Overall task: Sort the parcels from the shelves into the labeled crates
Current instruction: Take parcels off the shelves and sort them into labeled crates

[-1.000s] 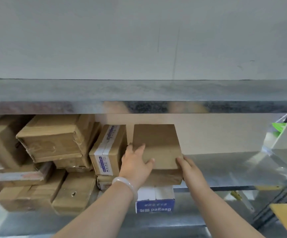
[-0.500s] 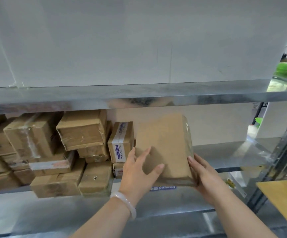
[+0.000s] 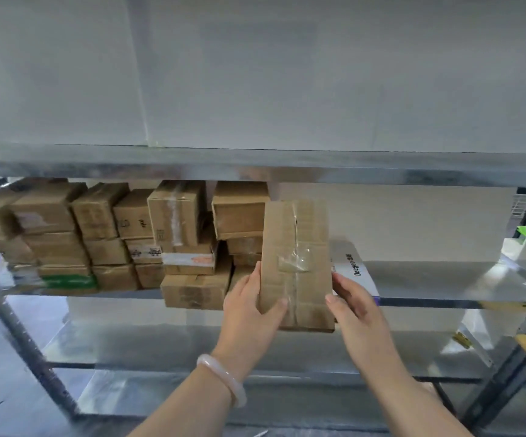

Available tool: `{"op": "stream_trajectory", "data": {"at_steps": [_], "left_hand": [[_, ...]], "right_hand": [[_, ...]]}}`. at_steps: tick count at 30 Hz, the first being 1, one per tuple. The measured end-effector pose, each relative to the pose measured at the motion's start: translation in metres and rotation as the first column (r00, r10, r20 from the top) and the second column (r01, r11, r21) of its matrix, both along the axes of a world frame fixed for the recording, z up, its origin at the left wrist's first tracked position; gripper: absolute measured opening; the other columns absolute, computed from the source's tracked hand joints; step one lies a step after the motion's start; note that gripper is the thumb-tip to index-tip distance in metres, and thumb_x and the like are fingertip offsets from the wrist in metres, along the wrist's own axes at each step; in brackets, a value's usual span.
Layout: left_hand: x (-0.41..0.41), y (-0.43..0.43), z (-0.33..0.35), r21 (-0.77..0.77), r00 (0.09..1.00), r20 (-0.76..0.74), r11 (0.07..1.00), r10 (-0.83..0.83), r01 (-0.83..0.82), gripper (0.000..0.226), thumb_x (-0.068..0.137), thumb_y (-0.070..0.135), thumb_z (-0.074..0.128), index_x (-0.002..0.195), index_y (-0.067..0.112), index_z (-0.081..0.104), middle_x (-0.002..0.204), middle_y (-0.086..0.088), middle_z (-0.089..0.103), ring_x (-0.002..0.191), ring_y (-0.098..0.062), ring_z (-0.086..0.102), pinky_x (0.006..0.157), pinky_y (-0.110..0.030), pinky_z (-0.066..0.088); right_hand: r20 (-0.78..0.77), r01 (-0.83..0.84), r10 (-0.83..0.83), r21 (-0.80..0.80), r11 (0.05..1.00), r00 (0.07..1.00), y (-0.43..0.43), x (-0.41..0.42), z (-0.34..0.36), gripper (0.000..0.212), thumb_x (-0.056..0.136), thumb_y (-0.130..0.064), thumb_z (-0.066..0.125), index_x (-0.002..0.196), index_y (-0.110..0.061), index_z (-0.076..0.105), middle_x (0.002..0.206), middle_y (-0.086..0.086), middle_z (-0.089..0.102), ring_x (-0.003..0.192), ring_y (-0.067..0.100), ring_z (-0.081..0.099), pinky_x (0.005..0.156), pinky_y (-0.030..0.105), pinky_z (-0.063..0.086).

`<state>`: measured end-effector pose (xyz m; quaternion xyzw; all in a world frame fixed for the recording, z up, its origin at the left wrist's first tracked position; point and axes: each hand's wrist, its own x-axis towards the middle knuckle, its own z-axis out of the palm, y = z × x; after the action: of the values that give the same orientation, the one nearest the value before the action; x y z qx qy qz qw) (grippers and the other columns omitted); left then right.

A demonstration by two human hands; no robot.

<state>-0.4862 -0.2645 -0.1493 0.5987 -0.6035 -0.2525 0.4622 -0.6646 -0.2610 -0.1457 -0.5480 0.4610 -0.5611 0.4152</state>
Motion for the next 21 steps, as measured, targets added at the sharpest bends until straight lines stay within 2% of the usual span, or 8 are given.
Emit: {"op": "stream_trajectory", "data": {"at_steps": [3,6,10,12,14,16,19,21], "left_hand": [[0.040,0.028,-0.006,0.048,0.996,-0.066,0.997,0.059,-0.056,0.081,0.089,0.034,0.069,0.155,0.028,0.022,0.137,0.006,0.050,0.127,-0.012,0.047,0.109,-0.040,0.043],[0.080,0.061,-0.006,0.088,0.974,-0.171,0.987,0.149,-0.136,0.101,0.071,0.058,0.077,0.149,0.041,0.015,0.134,0.002,0.052,0.123,-0.016,0.053,0.103,-0.034,0.047],[0.138,0.102,-0.006,0.150,0.918,-0.257,0.951,0.301,-0.270,0.140,0.039,0.072,0.080,0.155,0.037,0.010,0.138,0.000,0.042,0.130,-0.017,0.044,0.110,-0.040,0.041],[0.167,0.120,-0.010,0.133,0.861,-0.392,0.946,0.323,-0.295,0.124,0.043,0.057,0.088,0.150,0.039,0.026,0.134,-0.003,0.053,0.127,-0.021,0.052,0.104,-0.043,0.047],[0.194,0.140,-0.013,0.111,0.770,-0.550,0.942,0.324,-0.317,0.100,0.048,0.039,0.096,0.132,0.047,0.042,0.112,0.007,0.072,0.106,-0.017,0.068,0.084,-0.033,0.058],[0.222,0.161,-0.014,0.122,0.684,-0.647,0.931,0.337,-0.344,0.088,0.054,0.034,0.093,0.125,0.050,0.044,0.099,0.015,0.075,0.092,-0.012,0.072,0.068,-0.027,0.060],[0.262,0.190,-0.014,0.153,0.599,-0.713,0.915,0.364,-0.373,0.105,0.060,0.037,0.093,0.143,0.050,0.030,0.119,0.004,0.071,0.101,-0.022,0.071,0.083,-0.045,0.060],[0.285,0.207,-0.016,0.153,0.575,-0.730,0.908,0.370,-0.391,0.101,0.058,0.041,0.088,0.140,0.056,0.031,0.124,0.004,0.069,0.107,-0.025,0.069,0.090,-0.051,0.056]], "right_hand": [[-0.060,-0.155,0.155,0.000,0.988,0.986,0.020,0.046,-0.005,0.039,0.097,-0.029,0.057,0.122,-0.058,0.054,0.121,-0.041,0.055,0.112,-0.020,0.048,0.088,0.013,0.039],[-0.219,-0.259,0.237,-0.076,0.963,0.947,0.040,0.097,-0.009,0.041,0.099,-0.033,0.053,0.125,-0.064,0.049,0.129,-0.045,0.045,0.126,-0.015,0.035,0.104,0.020,0.029],[-0.358,-0.439,0.361,-0.167,0.883,0.861,0.069,0.167,-0.016,0.039,0.098,-0.038,0.048,0.134,-0.053,0.046,0.137,-0.046,0.034,0.136,-0.012,0.023,0.103,0.002,0.017],[-0.442,-0.533,0.420,-0.168,0.830,0.793,0.077,0.195,-0.018,0.043,0.092,-0.044,0.046,0.132,-0.055,0.045,0.138,-0.046,0.032,0.136,-0.012,0.022,0.106,0.005,0.016],[-0.530,-0.594,0.432,-0.181,0.784,0.730,0.077,0.220,-0.016,0.043,0.089,-0.045,0.049,0.130,-0.057,0.045,0.135,-0.046,0.035,0.134,-0.011,0.026,0.111,0.016,0.023],[-0.537,-0.558,0.376,-0.224,0.799,0.755,0.073,0.243,-0.014,0.044,0.087,-0.044,0.058,0.128,-0.054,0.046,0.133,-0.040,0.039,0.130,-0.004,0.034,0.112,0.030,0.029],[-0.536,-0.491,0.340,-0.165,0.855,0.773,0.061,0.278,-0.013,0.059,0.085,-0.040,0.071,0.133,-0.053,0.039,0.152,-0.017,0.032,0.141,0.012,0.026,0.116,0.041,0.025],[-0.497,-0.578,0.496,-0.012,0.816,0.712,0.056,0.305,-0.014,0.070,0.083,-0.045,0.072,0.141,-0.054,0.033,0.157,-0.013,0.021,0.143,0.008,0.020,0.116,0.036,0.023]]}}
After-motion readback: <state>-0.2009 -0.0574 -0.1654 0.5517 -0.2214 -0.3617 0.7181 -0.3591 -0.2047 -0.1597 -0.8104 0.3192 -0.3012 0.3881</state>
